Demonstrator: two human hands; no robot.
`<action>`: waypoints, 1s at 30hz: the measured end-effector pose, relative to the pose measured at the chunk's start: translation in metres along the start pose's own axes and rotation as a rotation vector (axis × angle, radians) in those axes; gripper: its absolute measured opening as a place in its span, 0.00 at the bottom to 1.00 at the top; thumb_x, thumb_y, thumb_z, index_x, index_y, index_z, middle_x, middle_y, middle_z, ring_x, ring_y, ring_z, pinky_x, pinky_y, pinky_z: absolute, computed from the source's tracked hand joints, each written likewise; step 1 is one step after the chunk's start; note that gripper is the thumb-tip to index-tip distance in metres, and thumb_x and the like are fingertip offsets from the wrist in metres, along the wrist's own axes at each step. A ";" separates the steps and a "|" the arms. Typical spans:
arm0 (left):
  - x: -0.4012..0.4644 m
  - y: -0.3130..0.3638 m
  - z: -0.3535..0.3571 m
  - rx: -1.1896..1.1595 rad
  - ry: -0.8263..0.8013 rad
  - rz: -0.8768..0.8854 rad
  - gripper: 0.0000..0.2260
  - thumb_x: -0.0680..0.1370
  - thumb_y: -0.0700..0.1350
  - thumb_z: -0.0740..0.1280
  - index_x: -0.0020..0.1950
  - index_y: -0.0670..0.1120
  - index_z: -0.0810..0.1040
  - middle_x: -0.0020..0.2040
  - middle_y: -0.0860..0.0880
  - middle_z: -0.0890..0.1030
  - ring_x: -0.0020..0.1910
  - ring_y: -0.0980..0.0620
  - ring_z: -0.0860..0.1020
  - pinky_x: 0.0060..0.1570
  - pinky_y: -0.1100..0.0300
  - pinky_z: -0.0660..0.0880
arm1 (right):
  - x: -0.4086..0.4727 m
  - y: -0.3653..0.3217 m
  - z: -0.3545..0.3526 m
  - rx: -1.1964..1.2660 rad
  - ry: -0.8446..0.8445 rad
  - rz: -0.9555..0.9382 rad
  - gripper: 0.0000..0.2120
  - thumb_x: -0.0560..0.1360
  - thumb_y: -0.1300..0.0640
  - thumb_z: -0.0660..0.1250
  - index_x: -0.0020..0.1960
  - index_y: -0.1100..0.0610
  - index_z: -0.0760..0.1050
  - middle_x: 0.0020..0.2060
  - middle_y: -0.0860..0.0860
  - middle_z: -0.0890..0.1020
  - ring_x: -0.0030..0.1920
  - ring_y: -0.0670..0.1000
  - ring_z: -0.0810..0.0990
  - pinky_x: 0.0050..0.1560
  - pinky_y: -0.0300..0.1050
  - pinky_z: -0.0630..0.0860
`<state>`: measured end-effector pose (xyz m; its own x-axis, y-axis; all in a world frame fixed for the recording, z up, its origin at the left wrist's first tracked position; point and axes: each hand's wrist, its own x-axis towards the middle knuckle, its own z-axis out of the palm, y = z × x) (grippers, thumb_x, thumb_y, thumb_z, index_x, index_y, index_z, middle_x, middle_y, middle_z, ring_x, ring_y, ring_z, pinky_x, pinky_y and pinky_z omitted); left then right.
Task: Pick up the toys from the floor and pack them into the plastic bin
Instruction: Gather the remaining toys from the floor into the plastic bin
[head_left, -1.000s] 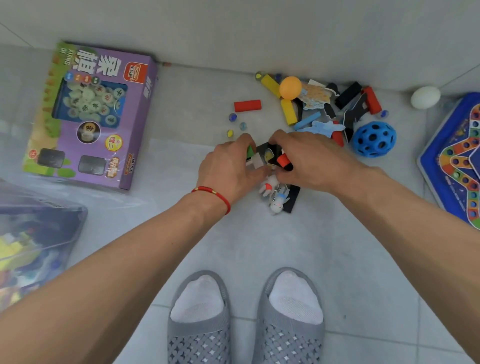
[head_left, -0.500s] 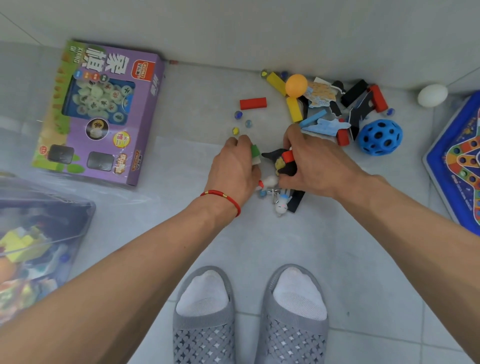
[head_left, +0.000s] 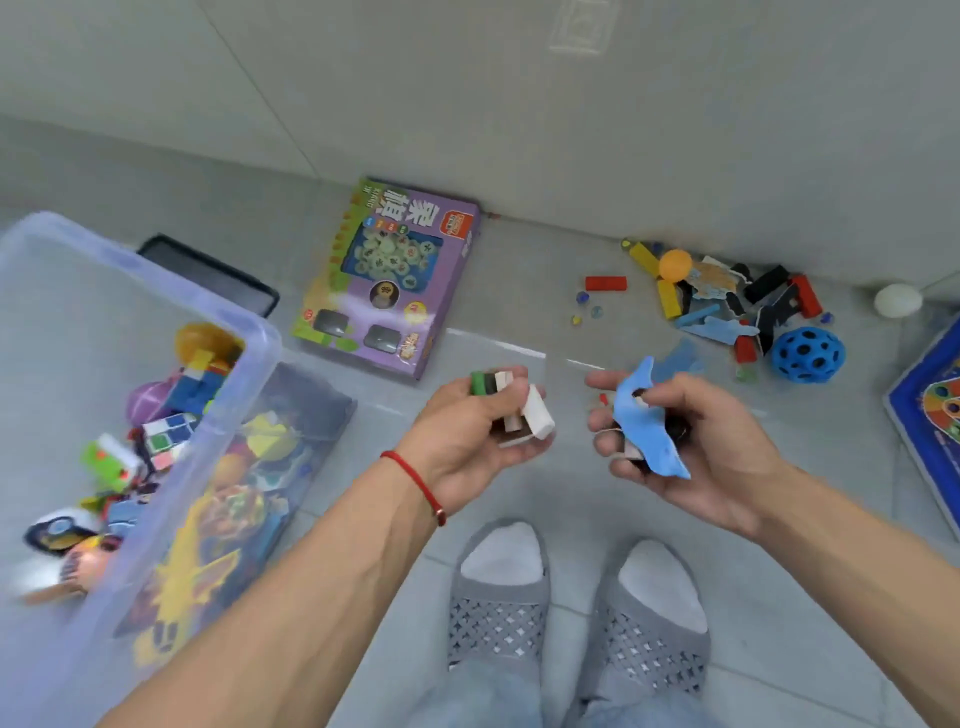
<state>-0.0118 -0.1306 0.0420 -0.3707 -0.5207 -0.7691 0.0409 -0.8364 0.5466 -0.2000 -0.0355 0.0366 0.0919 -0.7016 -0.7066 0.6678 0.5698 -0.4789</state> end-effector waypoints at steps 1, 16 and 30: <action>-0.024 0.008 -0.011 -0.101 -0.001 -0.015 0.04 0.79 0.35 0.66 0.53 0.40 0.77 0.44 0.41 0.80 0.39 0.45 0.78 0.40 0.50 0.81 | -0.006 -0.004 0.023 -0.049 -0.042 0.021 0.22 0.73 0.59 0.60 0.65 0.61 0.78 0.47 0.61 0.80 0.41 0.57 0.78 0.38 0.48 0.79; -0.285 0.088 -0.249 -0.406 0.480 0.178 0.21 0.78 0.50 0.61 0.67 0.41 0.65 0.66 0.35 0.71 0.61 0.28 0.74 0.58 0.32 0.73 | -0.032 0.008 0.389 -0.802 -0.279 0.125 0.29 0.72 0.40 0.68 0.61 0.62 0.69 0.48 0.60 0.75 0.50 0.65 0.78 0.57 0.66 0.78; -0.252 0.083 -0.132 0.210 0.410 0.366 0.05 0.78 0.41 0.62 0.52 0.43 0.76 0.49 0.42 0.76 0.45 0.44 0.77 0.49 0.44 0.81 | -0.086 -0.065 0.251 -1.369 0.088 -0.107 0.31 0.81 0.35 0.52 0.59 0.60 0.77 0.53 0.62 0.82 0.52 0.63 0.83 0.57 0.63 0.79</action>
<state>0.2076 -0.0913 0.2373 0.0233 -0.8278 -0.5606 -0.1015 -0.5598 0.8224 -0.0659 -0.1200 0.2592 0.0057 -0.7682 -0.6402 -0.5903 0.5142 -0.6222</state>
